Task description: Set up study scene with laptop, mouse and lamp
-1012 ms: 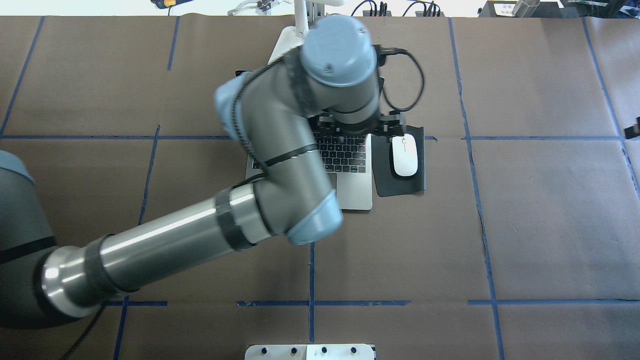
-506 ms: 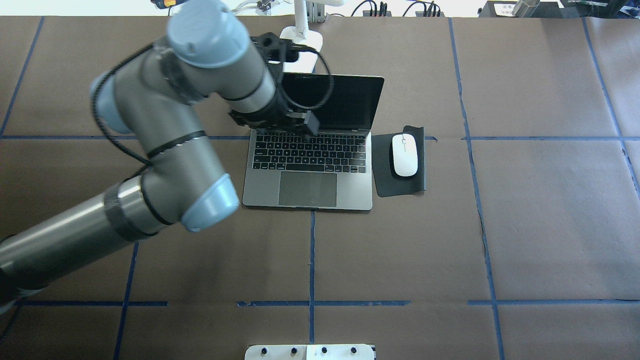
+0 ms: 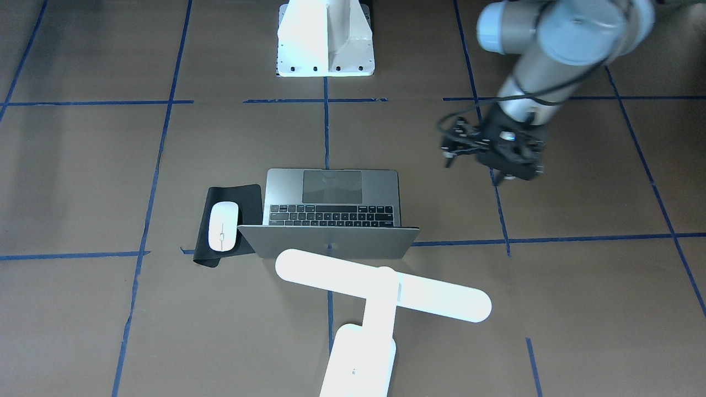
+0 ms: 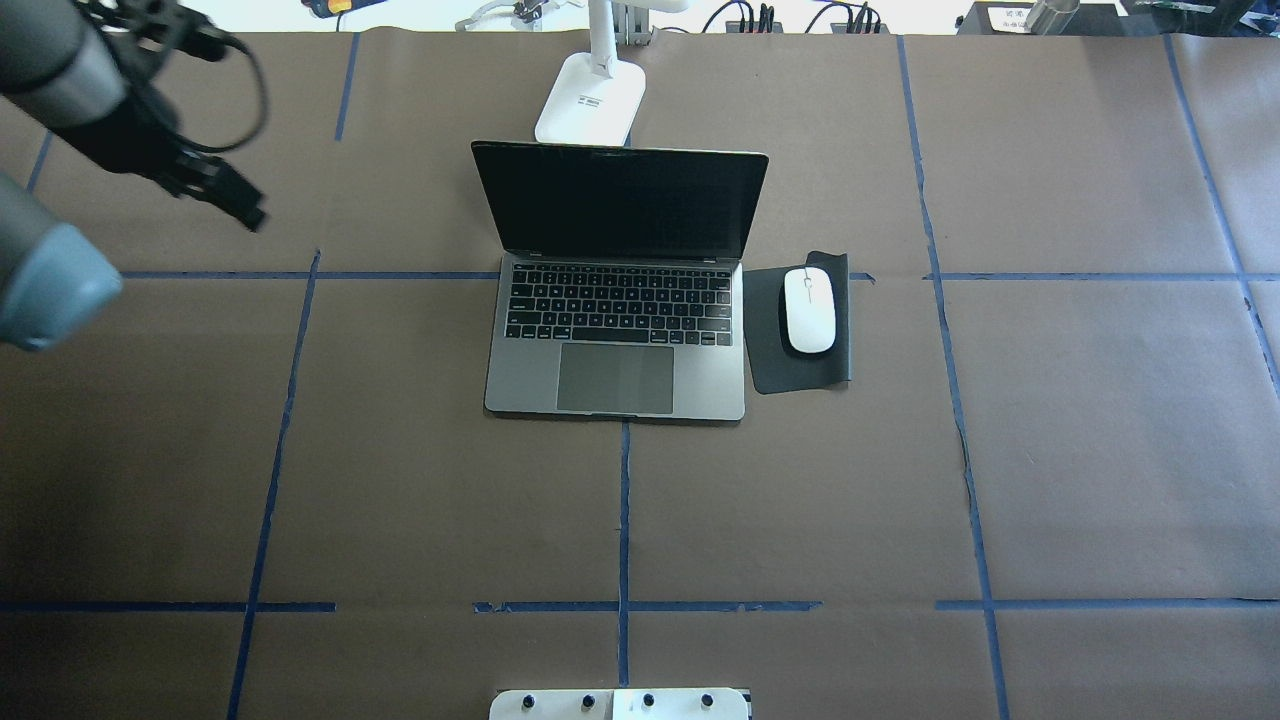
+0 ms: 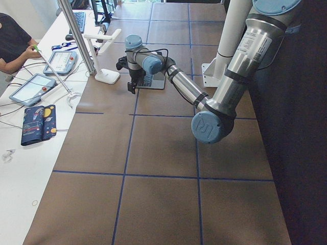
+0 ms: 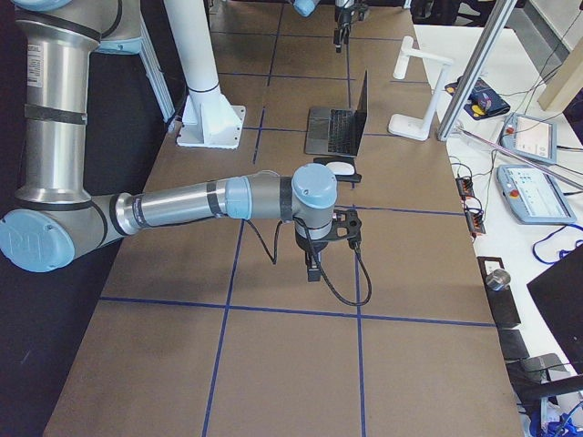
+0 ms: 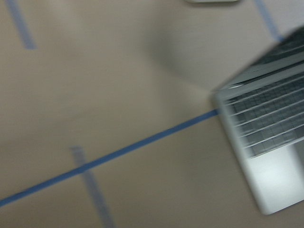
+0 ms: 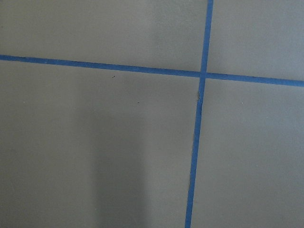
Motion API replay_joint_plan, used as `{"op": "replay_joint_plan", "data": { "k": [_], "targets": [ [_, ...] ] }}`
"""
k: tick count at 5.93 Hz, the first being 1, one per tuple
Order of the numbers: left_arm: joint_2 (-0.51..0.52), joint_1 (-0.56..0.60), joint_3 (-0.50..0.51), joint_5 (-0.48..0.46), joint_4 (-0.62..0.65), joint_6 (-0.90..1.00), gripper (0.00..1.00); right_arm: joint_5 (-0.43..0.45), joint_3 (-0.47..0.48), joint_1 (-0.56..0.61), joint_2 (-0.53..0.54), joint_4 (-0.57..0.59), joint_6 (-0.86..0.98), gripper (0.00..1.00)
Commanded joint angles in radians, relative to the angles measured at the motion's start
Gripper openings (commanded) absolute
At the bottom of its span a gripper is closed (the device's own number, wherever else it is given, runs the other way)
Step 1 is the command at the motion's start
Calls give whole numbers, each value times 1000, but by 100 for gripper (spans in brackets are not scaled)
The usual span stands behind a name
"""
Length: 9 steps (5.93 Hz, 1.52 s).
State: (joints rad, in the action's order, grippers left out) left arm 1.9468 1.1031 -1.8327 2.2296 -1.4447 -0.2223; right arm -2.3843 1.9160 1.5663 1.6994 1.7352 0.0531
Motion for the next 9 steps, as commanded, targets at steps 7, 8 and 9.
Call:
{"op": "replay_joint_plan", "data": {
  "k": [7, 8, 9],
  "targets": [
    [-446, 477, 147, 125, 121, 440, 100, 14, -80, -3, 2, -3, -10, 100],
    [-453, 477, 153, 125, 68, 434, 100, 17, -75, -3, 5, 4, -10, 100],
    [-454, 477, 144, 130, 49, 440, 100, 23, -75, -5, 8, 0, -7, 100]
  ]
}}
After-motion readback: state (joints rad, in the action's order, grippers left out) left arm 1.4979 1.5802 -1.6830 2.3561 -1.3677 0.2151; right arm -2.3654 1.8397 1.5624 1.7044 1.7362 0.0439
